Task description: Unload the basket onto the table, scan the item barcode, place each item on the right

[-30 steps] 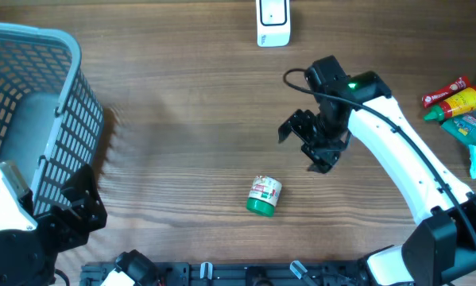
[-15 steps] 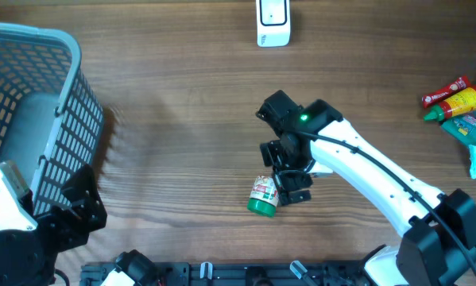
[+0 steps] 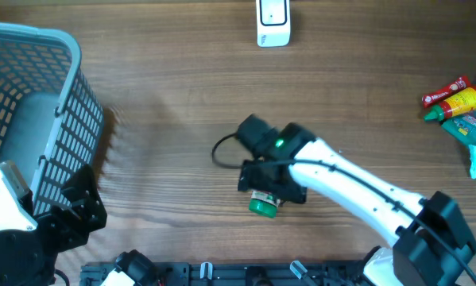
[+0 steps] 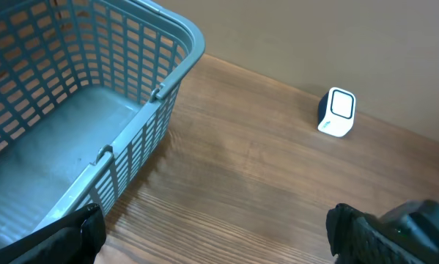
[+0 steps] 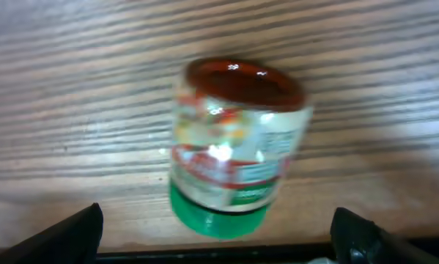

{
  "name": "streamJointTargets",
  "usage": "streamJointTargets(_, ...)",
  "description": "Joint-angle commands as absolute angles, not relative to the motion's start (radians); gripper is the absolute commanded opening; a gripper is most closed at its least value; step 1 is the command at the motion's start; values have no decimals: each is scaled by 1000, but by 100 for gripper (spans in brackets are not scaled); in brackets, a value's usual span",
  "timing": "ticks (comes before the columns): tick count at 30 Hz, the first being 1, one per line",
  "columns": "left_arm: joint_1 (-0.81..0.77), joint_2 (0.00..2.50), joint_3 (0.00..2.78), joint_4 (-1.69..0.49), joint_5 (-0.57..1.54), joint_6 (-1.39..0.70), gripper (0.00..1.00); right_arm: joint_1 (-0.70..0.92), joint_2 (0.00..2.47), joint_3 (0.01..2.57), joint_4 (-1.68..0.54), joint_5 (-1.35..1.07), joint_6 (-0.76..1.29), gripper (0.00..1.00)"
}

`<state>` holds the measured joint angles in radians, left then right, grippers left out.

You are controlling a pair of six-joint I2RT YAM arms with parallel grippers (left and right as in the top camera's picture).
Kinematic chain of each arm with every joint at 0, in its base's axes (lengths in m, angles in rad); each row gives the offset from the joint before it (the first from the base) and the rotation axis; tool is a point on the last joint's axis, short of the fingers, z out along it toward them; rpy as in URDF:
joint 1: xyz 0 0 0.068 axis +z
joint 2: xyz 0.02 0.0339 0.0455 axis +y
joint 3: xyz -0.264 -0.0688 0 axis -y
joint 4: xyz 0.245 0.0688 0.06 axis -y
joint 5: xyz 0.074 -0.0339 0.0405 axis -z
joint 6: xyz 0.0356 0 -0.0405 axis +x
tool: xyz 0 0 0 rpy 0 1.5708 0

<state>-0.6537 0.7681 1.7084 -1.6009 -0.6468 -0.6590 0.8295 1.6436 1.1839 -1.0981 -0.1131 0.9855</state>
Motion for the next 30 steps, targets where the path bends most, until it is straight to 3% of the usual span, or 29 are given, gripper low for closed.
streamJointTargets(1, -653, 772, 1715, -1599, -663, -647, 100, 876, 1663, 1137, -1058, -27, 1031, 100)
streamJointTargets(11, -653, 772, 1715, -1599, -663, -647, 100, 925, 1854, 1052, -951, -102, 1047, 94)
streamJointTargets(19, -653, 772, 1715, -1599, -663, -647, 100, 908, 1894, 1067, -977, -134, 1060, 68)
streamJointTargets(20, -653, 772, 1715, -1599, -663, -647, 100, 885, 1893, 1089, -1003, -168, 1081, 62)
streamJointTargets(22, -653, 772, 1715, -1599, -663, -647, 100, 835, 1887, 1124, -1029, -282, 1079, 59)
streamJointTargets(24, -653, 772, 1715, -1599, -663, -647, 100, 720, 1885, 1191, -1062, -521, 923, 48)
streamJointTargets(27, -653, 772, 1715, -1599, -663, -647, 100, 589, 1885, 1213, -1078, -938, 544, 53)
streamJointTargets(30, -653, 772, 1715, -1599, -663, -647, 100, 508, 1885, 1213, -1188, -989, 472, 57)
